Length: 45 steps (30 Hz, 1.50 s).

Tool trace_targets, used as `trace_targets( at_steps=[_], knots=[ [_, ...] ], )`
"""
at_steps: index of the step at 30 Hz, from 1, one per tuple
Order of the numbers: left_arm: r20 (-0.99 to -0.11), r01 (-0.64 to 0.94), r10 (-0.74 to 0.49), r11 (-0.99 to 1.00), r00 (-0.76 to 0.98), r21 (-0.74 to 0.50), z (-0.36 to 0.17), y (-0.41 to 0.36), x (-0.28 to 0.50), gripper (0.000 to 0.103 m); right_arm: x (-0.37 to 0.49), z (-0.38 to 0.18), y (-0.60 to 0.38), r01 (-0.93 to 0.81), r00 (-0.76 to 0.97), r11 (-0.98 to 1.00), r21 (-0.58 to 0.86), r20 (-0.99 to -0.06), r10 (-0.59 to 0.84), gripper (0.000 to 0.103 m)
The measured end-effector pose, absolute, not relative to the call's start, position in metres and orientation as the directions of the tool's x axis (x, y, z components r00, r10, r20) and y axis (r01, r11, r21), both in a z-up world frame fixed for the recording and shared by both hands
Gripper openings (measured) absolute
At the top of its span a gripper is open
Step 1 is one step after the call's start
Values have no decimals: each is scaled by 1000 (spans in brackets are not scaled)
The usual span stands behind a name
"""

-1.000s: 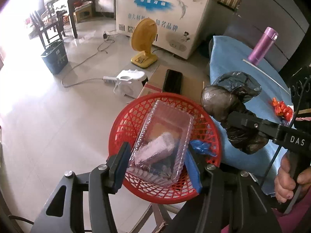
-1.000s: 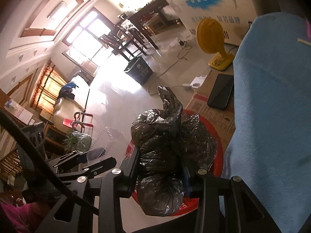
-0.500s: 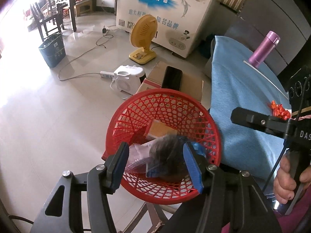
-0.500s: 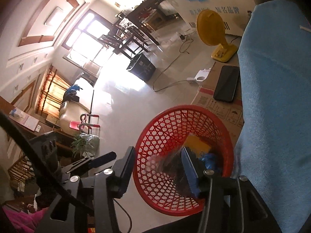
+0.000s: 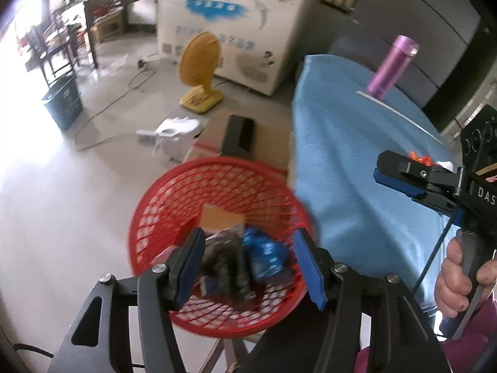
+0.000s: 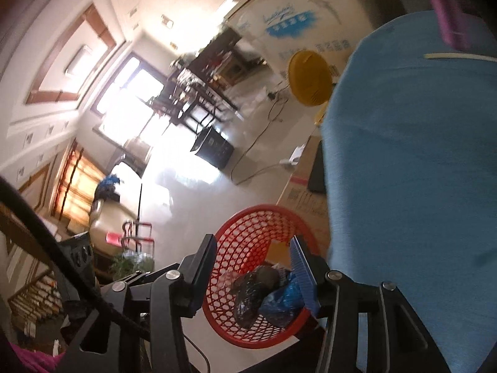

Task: Collect trash
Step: 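Return both tools to the table over the red and orange bags, then grasp the orange bag with left tool while right tool grasps the red bag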

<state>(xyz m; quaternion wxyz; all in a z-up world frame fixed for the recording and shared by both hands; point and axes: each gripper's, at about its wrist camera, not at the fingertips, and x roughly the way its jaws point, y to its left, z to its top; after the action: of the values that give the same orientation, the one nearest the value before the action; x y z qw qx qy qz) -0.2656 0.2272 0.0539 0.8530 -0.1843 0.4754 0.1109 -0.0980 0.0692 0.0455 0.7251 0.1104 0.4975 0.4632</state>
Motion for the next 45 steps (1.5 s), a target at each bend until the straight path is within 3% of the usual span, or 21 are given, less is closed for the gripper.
trace_targets(
  at_steps=[11, 20, 25, 36, 45],
  knots=[
    [-786, -110, -141, 960, 602, -256, 86, 141, -206, 63, -91, 79, -60, -436, 343, 672, 599, -579, 739, 53],
    [-775, 109, -276, 959, 569, -261, 97, 58, -168, 65, -101, 66, -195, -193, 521, 777, 600, -608, 599, 53],
    [-786, 198, -291, 956, 546, -217, 99, 23, -147, 65, -102, 50, -248, -60, 559, 770, 636, -617, 553, 55],
    [-804, 154, -336, 941, 490, -300, 95, 20, -105, 65, -34, 61, -227, -117, 581, 821, 558, -633, 512, 55],
    [-836, 104, -335, 941, 435, -323, 77, 31, -86, 65, 28, 32, -182, -143, 519, 886, 442, -729, 448, 51]
  ],
)
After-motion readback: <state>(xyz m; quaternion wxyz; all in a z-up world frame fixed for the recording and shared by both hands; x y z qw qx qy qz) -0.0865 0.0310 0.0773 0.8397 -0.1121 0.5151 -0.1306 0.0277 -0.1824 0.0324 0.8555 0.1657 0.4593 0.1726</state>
